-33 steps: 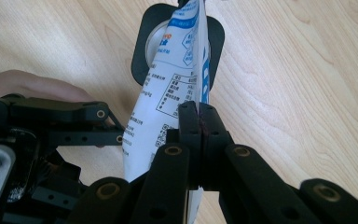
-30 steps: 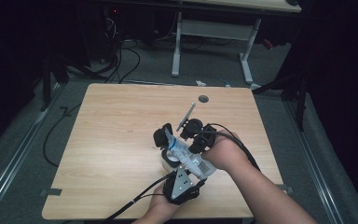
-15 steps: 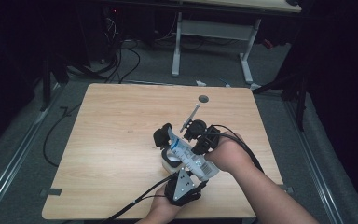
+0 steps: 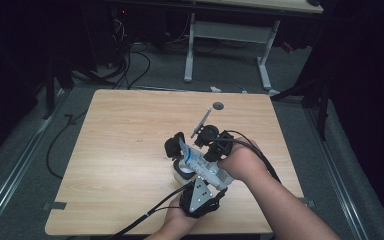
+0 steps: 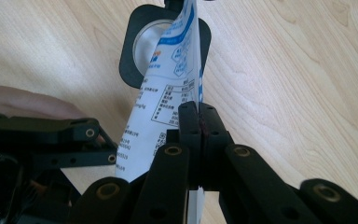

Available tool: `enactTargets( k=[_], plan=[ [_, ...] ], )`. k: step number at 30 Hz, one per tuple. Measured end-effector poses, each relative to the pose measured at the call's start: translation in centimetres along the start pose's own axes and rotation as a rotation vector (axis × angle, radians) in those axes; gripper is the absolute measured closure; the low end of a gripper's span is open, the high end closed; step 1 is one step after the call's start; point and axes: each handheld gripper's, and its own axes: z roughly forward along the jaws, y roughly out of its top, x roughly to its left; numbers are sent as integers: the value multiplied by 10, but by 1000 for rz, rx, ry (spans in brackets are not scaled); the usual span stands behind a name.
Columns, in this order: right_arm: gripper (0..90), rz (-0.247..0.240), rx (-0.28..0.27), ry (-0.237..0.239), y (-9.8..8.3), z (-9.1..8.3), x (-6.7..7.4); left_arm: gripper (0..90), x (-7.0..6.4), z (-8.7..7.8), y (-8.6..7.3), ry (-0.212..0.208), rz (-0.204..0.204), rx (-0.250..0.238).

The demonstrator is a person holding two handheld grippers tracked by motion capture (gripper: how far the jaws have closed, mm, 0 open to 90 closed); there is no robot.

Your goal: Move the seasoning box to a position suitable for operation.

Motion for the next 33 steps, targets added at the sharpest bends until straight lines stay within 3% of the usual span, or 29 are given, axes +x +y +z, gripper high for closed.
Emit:
enactTargets(
  k=[33],
  plan=[
    [900, -14, -2, -13, 9, -1, 1, 523, 5, -1, 5, 10, 11, -10]
  ],
)
